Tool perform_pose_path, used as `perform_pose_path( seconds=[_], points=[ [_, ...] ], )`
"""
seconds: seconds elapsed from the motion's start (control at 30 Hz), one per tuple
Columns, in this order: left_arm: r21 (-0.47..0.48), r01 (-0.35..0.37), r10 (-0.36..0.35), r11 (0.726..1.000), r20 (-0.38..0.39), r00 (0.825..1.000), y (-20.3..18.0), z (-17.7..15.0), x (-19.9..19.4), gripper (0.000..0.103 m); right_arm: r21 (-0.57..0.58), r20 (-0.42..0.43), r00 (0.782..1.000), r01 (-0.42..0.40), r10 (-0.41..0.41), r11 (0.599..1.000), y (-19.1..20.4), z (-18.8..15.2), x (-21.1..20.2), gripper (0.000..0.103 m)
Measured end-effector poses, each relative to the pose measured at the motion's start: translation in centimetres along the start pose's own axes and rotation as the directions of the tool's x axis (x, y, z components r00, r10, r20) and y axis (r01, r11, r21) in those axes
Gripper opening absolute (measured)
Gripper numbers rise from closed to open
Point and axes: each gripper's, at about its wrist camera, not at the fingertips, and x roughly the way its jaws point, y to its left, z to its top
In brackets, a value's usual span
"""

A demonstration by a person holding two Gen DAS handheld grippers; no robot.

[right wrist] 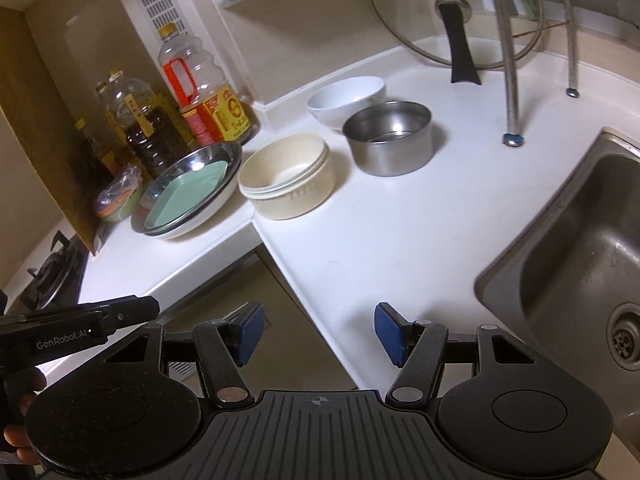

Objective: Organize plates and bowls
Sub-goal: 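Open both grippers and pull them back from the stacked dishes, then move both grippers to the rim of the cream bowl stack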

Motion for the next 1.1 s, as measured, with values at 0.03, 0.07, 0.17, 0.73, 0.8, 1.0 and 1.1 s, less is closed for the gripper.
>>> perform_pose_path(
  seconds=[0.03,0.07,0.17,0.73,0.8,1.0,1.1],
  points=[
    [0.004,0.001,-0.001,1.0,0.001,1.0,-0.2,0.1,0.0,0.019,0.003,0.001,1.0,0.001,-0.001,1.0,-0.2,0.0,-0.1,0.061],
    [0.007,0.002,-0.002,1.0,0.003,1.0,-0.4,0.1,0.0,0.019,0.005,0.004,1.0,0.002,-0.002,1.0,-0.4,0.0,-0.2,0.061],
    [0.016,0.003,-0.003,1.0,0.008,1.0,-1.0,0.2,0.0,0.019,0.009,0.013,1.0,0.002,-0.002,1.0,-0.8,0.1,-0.7,0.061],
    [0.026,-0.014,0.014,1.0,0.014,1.0,-1.5,2.4,1.9,0.019,0.027,0.067,0.997,0.021,-0.023,0.999,-1.9,1.4,-0.2,0.061],
    [0.022,-0.009,0.009,1.0,0.016,1.0,-1.2,2.9,2.6,0.019,0.025,0.072,0.997,0.026,-0.028,0.999,-1.8,1.7,0.3,0.061],
    [0.021,0.003,-0.004,1.0,0.031,1.0,-0.3,4.6,4.5,0.019,0.017,0.081,0.996,0.039,-0.04,0.999,-1.5,3.0,2.2,0.061],
    [0.016,0.016,-0.016,1.0,0.031,0.999,0.2,5.6,5.8,0.019,0.012,0.086,0.995,0.045,-0.046,0.999,-1.2,4.0,3.4,0.061]
  ],
)
